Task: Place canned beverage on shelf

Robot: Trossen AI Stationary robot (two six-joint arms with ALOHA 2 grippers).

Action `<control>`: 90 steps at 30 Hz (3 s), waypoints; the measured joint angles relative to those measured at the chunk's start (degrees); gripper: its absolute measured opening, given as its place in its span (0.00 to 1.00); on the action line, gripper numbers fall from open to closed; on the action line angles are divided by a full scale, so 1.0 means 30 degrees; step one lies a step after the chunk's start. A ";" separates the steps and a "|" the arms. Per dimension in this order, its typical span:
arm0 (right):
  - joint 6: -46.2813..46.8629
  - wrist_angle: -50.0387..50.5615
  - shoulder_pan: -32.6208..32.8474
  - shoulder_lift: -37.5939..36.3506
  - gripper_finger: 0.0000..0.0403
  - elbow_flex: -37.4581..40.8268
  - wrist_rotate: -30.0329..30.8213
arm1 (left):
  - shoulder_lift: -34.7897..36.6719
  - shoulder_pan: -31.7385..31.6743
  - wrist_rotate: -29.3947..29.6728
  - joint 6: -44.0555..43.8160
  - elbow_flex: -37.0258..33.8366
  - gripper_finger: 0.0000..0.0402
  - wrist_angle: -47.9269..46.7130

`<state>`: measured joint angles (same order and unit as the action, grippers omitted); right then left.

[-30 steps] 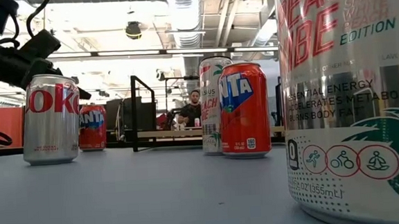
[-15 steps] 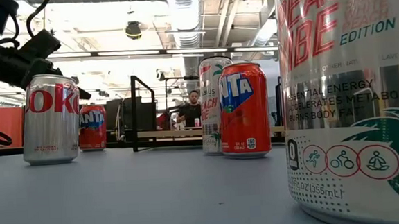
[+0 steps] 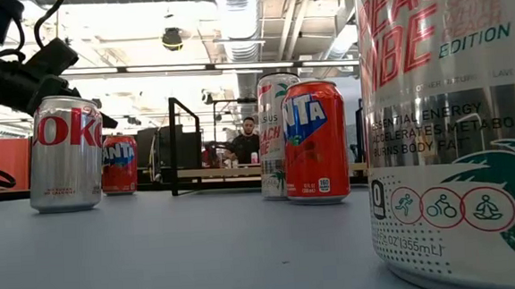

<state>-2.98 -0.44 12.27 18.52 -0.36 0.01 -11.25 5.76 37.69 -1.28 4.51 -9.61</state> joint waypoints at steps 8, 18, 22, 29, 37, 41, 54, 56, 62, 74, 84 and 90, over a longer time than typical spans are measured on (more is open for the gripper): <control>0.0000 -0.0002 0.0000 0.0004 0.00 0.0000 0.0000 | 0.0000 -0.0007 0.0005 0.0000 0.0006 0.00 0.0003; 0.0000 -0.0002 -0.0159 0.0073 0.00 0.0000 0.0009 | 0.0000 -0.0007 -0.1359 -0.5645 -0.0008 0.00 0.0112; -0.0012 -0.0002 -0.0159 0.0066 0.00 0.0000 0.0015 | 0.0000 -0.0007 -0.1413 -0.7259 -0.0008 0.00 0.0117; -0.0218 -0.0663 -0.0159 0.0073 0.00 0.0007 0.0016 | 0.0000 -0.0007 -0.0097 -0.9118 -0.0029 0.00 0.0299; -0.4243 -0.5768 -0.0137 0.0073 0.00 0.0007 0.0000 | 0.0000 0.0000 0.0401 -0.9982 -0.0044 0.00 0.0596; -0.5114 -0.7512 -0.0144 0.0073 0.00 0.0007 0.0019 | 0.0000 0.0000 -0.0150 -0.9350 -0.0044 0.00 0.1214; -0.4036 -0.8809 -0.0166 0.1335 0.00 -0.2901 0.3133 | -0.0107 0.0000 -0.3091 -0.4237 0.2194 0.00 0.3642; -0.4109 -0.8848 -0.0173 0.1982 0.00 -0.3560 0.3330 | -0.0411 0.0000 -0.3453 -0.4086 0.3263 0.00 0.2745; -0.3391 -0.5341 -0.0173 0.3832 0.00 -0.6762 0.4489 | -0.3131 0.0276 -0.5098 -0.4485 0.7225 0.00 -0.0985; 0.0414 0.4491 -0.0086 0.5725 0.00 -1.4037 0.4696 | -1.0149 0.2780 -0.5975 -0.3935 1.4936 0.07 -0.8726; 0.1661 0.5031 -0.0086 0.5741 0.00 -1.5307 0.4727 | -1.2999 0.3170 -0.5492 -0.5365 1.8403 0.43 -1.3194; 0.1549 0.5179 -0.0086 0.5836 0.00 -1.5307 0.5056 | -1.4515 0.3162 -0.6020 -0.6052 1.8403 0.65 -1.4180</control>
<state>1.66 15.09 12.01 36.03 -46.28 15.18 -54.79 15.25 19.63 -19.44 59.72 -52.15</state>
